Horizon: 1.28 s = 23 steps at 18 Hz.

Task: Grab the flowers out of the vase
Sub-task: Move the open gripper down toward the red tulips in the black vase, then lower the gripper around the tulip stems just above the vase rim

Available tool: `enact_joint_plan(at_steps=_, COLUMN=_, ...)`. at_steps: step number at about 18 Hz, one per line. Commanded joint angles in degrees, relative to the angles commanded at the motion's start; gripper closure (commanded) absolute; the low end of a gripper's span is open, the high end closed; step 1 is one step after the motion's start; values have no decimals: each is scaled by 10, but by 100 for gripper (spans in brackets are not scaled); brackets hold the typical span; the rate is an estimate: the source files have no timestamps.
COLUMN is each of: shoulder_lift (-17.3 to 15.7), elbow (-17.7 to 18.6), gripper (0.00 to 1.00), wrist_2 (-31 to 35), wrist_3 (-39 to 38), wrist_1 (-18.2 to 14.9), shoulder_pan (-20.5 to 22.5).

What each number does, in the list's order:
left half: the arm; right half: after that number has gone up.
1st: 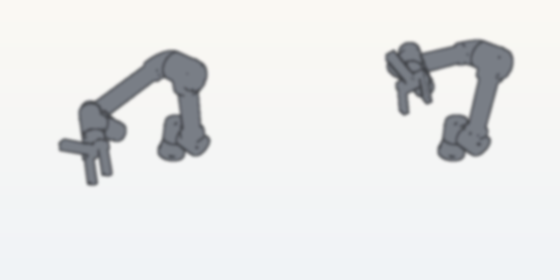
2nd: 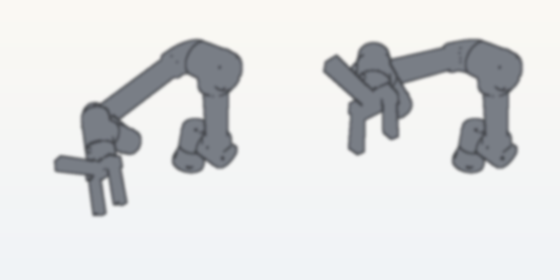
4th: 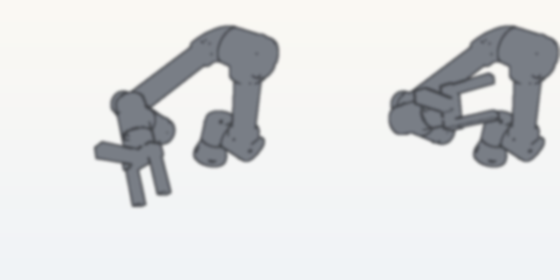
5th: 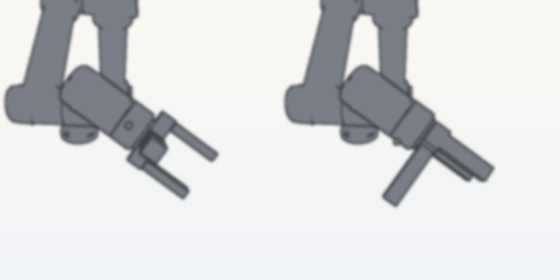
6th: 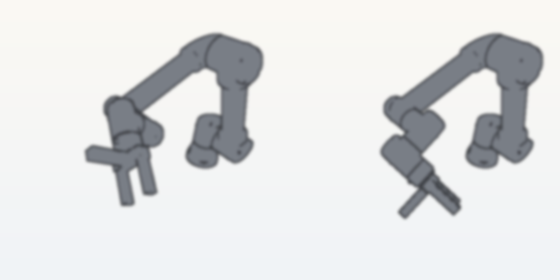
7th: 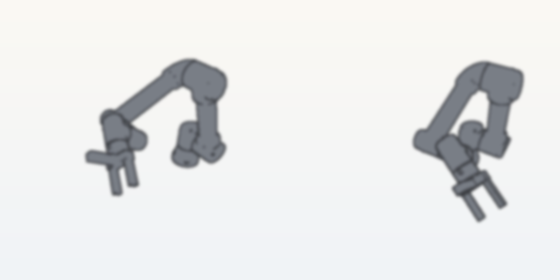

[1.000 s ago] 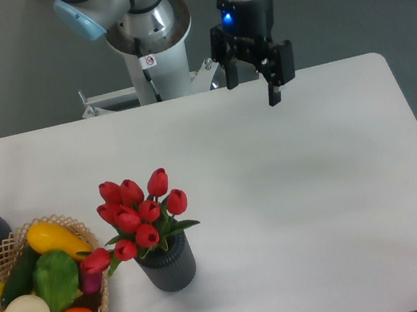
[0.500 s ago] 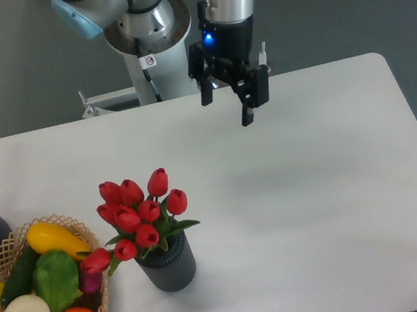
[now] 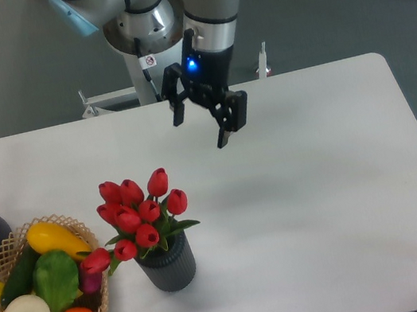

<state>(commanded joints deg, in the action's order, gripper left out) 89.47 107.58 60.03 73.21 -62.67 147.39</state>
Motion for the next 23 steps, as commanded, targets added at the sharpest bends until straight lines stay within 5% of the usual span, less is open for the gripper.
enact_joint_plan(at_steps=9, shoulder_lift=59, elbow=-6, gripper=0, wrist_2=-106, wrist_3=0, wrist_1=3, shoulder_pan=4)
enact_joint_plan(at_steps=17, shoulder_lift=119, elbow=-20, gripper=0, wrist_2=-205, wrist_3=-4, wrist_1=61, shoulder_pan=4)
enact_joint_plan(at_steps=23, shoulder_lift=135, elbow=-25, gripper=0, wrist_2=-210, wrist_3=-4, wrist_1=84, shoulder_pan=0)
